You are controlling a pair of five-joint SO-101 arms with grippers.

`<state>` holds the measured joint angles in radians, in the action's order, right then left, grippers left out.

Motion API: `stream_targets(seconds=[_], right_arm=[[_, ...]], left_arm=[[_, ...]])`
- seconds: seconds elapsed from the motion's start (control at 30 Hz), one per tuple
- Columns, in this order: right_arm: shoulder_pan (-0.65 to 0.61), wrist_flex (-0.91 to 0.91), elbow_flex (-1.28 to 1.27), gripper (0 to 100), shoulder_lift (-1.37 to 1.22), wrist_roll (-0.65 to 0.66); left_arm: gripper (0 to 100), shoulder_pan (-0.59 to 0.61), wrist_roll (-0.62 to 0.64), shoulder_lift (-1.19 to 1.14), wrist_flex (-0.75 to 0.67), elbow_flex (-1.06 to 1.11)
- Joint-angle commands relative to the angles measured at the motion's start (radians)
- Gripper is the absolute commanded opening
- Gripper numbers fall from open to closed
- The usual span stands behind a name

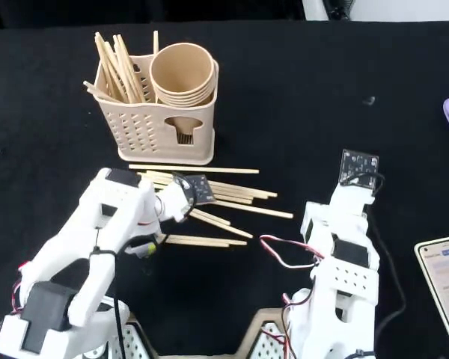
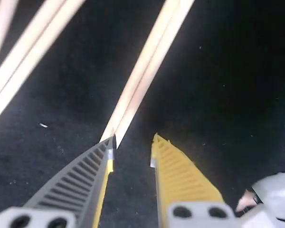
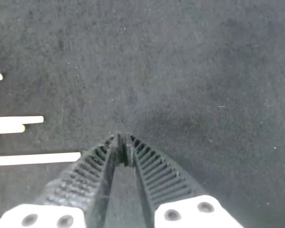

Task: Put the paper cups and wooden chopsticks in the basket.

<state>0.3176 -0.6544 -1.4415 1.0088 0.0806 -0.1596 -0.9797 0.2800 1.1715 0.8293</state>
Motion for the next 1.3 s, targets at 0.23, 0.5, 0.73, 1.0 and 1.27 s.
stream_targets(seconds=[0.23,0.5,0.73,1.0,1.27], right_arm=[[-0.012,0.021,0.002,1.1,0.024,0.002],[-0.012,0.021,0.002,1.1,0.024,0.002],[-0.012,0.021,0.002,1.1,0.024,0.002],[-0.012,0.021,0.001,1.1,0.024,0.002],[-0.012,0.021,0.001,1.1,0.024,0.002]], left_arm=[[14,0.001,-0.006,0.043,-0.199,0.084],[14,-0.001,-0.012,0.048,0.011,-0.036],[22,0.024,-0.006,0.038,-0.017,-0.079],[22,0.054,-0.012,-0.032,-0.143,-0.039],[22,0.062,-0.012,-0.181,-0.207,-0.051]])
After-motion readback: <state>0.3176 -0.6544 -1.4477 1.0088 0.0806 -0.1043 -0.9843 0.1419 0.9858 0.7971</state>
